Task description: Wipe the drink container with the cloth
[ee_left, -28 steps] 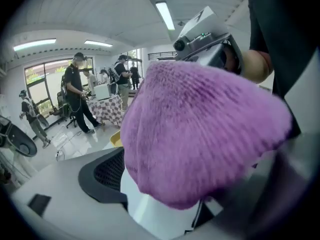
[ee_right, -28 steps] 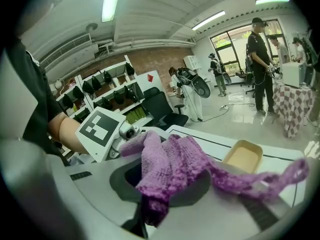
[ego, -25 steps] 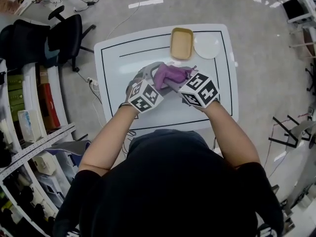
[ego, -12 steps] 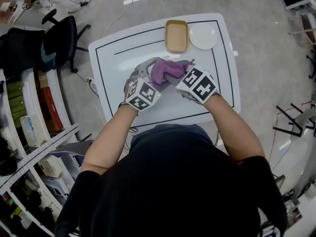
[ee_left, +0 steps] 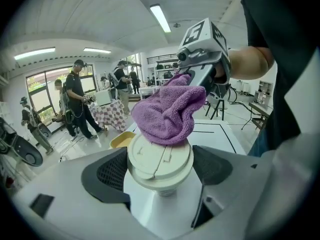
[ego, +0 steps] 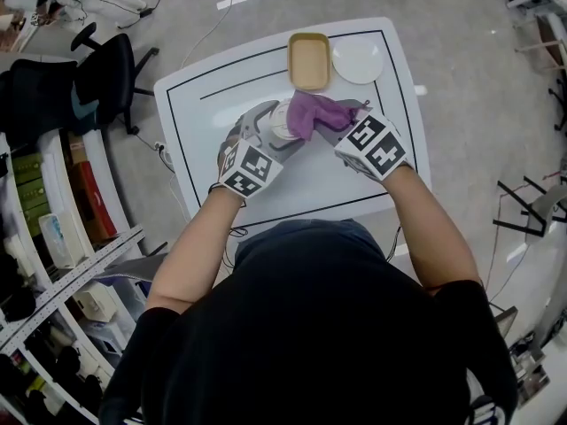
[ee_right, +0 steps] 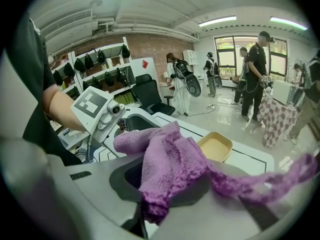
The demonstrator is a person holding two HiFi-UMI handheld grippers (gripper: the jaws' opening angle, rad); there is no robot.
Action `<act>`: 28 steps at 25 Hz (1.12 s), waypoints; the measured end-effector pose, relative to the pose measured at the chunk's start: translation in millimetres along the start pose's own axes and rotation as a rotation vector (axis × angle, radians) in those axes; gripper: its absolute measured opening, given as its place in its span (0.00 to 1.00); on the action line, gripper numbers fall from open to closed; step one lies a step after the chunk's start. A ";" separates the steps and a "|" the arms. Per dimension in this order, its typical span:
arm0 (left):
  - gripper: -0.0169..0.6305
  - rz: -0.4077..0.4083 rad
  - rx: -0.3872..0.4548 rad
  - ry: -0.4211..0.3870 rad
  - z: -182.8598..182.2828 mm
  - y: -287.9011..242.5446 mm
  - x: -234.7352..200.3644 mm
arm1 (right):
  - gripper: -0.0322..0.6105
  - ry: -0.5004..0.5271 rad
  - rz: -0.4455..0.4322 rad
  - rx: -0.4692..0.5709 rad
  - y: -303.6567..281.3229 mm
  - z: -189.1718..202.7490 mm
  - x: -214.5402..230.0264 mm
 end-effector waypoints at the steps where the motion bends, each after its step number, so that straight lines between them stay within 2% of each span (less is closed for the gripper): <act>1: 0.69 0.001 -0.002 0.001 0.2 -0.6 0.3 | 0.17 -0.011 0.004 0.000 0.8 3.9 2.0; 7: 0.69 -0.002 -0.003 0.001 0.9 -2.1 -0.7 | 0.17 -0.040 0.032 0.021 -1.1 9.7 4.8; 10: 0.69 0.021 0.001 0.010 4.0 -1.5 2.4 | 0.17 -0.030 0.079 0.066 8.5 8.3 0.2; 15: 0.69 0.107 0.099 0.182 7.4 18.0 -7.8 | 0.17 -0.061 0.160 0.180 43.1 16.2 -16.0; 18: 0.68 0.108 0.161 0.252 -0.2 34.3 -21.3 | 0.17 -0.056 0.206 0.150 52.4 34.8 -32.4; 22: 0.38 0.113 0.162 0.243 -17.4 35.0 -28.7 | 0.17 -0.103 0.168 0.072 33.1 62.7 -63.0; 26: 0.20 0.146 0.091 0.160 -29.3 18.7 -20.7 | 0.17 -0.151 0.127 0.064 2.1 61.8 -79.6; 28: 0.14 0.159 0.063 0.133 -27.2 11.5 -17.1 | 0.17 -0.173 0.125 0.080 -11.1 54.0 -80.4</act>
Point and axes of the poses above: the fingertips, and each gripper's own axes: y backward along the fingers, x to its right, z out of its underside, the point moved 6 cm from there along y, backward along the fingers, and after that the axes turned 9 degrees about y, right-handed, at the moved point
